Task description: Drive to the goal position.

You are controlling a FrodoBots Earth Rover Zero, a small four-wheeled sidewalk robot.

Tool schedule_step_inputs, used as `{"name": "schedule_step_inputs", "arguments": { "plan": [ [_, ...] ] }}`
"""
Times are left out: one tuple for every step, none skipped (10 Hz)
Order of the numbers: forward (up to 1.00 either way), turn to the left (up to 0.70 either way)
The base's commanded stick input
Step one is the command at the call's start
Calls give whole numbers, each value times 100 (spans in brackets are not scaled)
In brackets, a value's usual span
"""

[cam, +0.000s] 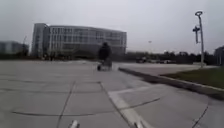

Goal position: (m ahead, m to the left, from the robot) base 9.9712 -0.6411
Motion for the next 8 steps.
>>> {"name": "schedule_step_inputs", "arguments": {
  "plan": [
    [100, 2],
    [100, 2],
    [100, 2],
    [100, 2],
    [100, 2],
    [100, 2],
    [100, 2],
    [100, 2]
  ]
}}
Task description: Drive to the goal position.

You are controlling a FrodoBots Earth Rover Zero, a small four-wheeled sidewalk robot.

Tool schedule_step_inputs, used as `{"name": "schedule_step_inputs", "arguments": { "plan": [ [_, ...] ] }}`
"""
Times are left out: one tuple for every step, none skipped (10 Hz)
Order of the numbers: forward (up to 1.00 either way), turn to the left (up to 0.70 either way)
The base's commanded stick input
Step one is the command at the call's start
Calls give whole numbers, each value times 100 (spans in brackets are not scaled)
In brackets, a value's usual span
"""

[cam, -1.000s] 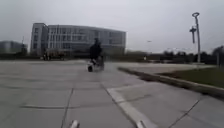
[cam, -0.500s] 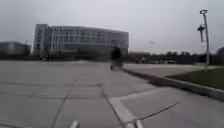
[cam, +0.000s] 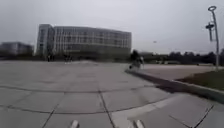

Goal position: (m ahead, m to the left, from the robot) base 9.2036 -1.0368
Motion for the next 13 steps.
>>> {"name": "schedule_step_inputs", "arguments": {
  "plan": [
    [100, 2],
    [100, 2],
    [100, 2],
    [100, 2],
    [100, 2],
    [100, 2],
    [100, 2],
    [100, 2],
    [100, 2],
    [100, 2],
    [100, 2],
    [100, 2],
    [100, 2]
  ]
}}
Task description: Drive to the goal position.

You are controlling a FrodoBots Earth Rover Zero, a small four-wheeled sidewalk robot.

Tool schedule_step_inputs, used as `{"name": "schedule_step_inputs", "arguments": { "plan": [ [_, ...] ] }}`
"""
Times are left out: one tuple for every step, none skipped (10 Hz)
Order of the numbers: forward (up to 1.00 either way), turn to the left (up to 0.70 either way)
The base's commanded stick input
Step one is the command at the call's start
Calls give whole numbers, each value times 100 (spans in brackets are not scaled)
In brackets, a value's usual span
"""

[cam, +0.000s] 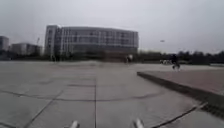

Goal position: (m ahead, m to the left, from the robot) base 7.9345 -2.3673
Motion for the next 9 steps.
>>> {"name": "schedule_step_inputs", "arguments": {
  "plan": [
    [100, 2],
    [100, 2],
    [100, 2],
    [100, 2],
    [100, 2],
    [100, 2],
    [100, 2],
    [100, 2],
    [100, 2]
  ]
}}
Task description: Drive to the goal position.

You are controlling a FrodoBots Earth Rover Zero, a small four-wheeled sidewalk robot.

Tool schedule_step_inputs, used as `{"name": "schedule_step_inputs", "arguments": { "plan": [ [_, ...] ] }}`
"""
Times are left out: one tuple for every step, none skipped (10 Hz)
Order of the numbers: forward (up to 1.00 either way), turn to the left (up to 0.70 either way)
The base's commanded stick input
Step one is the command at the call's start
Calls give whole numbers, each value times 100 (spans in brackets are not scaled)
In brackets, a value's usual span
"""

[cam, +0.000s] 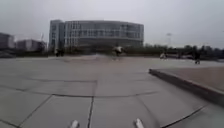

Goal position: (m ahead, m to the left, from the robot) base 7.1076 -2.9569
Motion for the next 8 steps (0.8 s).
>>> {"name": "schedule_step_inputs", "arguments": {
  "plan": [
    [100, 2],
    [100, 2],
    [100, 2],
    [100, 2],
    [100, 2],
    [100, 2],
    [100, 2],
    [100, 2]
  ]
}}
